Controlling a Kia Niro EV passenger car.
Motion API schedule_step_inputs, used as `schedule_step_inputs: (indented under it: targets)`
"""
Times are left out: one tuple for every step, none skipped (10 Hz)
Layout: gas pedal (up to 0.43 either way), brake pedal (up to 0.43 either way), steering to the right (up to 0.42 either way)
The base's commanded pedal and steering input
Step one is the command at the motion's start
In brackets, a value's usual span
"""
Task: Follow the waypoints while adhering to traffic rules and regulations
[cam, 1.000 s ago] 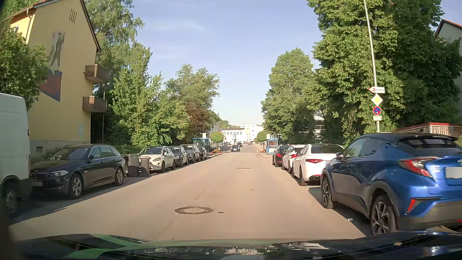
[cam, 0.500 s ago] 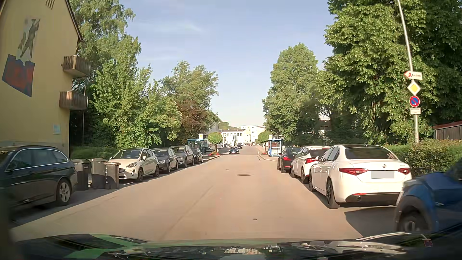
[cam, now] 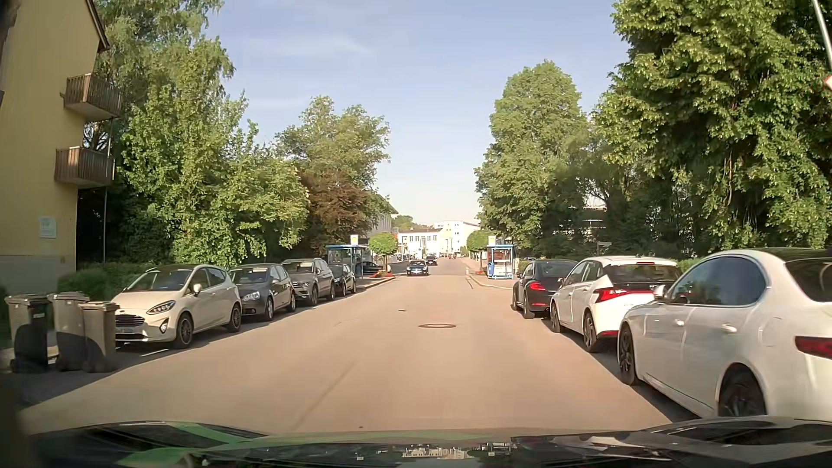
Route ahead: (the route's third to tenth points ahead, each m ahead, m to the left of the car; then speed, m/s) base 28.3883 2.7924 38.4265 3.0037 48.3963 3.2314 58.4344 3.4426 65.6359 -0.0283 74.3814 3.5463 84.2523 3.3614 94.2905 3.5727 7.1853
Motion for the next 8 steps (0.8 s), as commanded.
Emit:
schedule_step_inputs:
  targets:
    - [0.020,0.000,-0.005]
    - [0.008,0.000,-0.005]
    - [0.008,0.000,-0.005]
    - [0.000,0.000,-0.005]
    - [0.000,0.000,-0.005]
    - [0.000,0.000,-0.003]
    - [0.000,0.000,-0.001]
    - [0.000,0.000,0.000]
